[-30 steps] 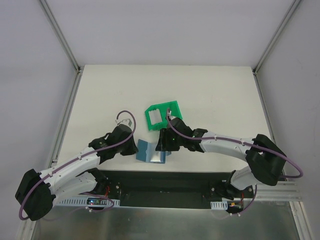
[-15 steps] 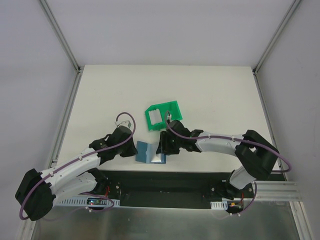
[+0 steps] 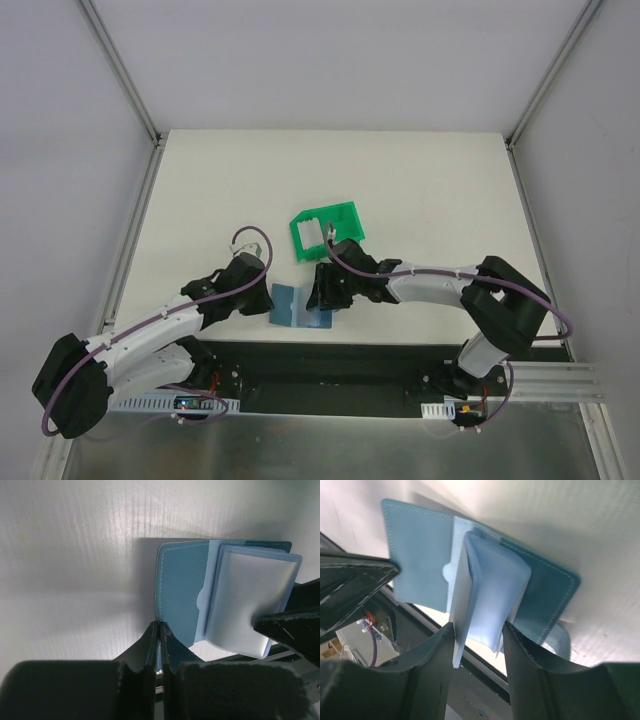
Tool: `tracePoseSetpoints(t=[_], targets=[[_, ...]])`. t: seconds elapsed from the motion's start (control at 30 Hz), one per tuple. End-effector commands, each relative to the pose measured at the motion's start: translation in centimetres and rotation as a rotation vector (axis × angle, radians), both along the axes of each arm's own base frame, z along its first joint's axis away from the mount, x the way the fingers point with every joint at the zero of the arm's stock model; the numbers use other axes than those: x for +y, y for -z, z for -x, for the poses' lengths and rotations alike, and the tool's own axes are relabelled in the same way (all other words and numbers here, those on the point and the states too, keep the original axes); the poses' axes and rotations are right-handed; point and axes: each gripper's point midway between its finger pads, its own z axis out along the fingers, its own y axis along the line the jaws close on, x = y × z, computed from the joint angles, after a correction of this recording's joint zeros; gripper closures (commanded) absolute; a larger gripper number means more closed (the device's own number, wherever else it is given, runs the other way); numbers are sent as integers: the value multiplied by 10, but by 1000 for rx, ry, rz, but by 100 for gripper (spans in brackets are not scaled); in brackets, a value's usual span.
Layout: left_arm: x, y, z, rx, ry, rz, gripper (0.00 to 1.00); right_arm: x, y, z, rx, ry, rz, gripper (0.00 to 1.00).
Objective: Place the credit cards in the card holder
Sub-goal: Open the card holder at the center of the board.
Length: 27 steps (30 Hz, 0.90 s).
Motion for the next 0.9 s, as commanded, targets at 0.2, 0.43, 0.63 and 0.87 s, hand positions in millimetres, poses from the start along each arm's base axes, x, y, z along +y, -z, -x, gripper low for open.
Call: tracePoseSetpoints(t=[0.2, 0.43, 0.63, 0.87], targets=[[-9, 7, -1, 24, -18, 34, 100, 59, -44, 2, -28, -137, -183, 54], [-4, 18, 2, 44, -72, 39, 100, 70, -51, 8, -28, -196, -201, 52], [-2, 30, 6, 73, -105, 36, 100, 57, -55, 3, -90, -179, -151, 51], [1, 33, 7, 69, -110, 34, 100, 11, -50, -19, -206, -59, 38, 56]])
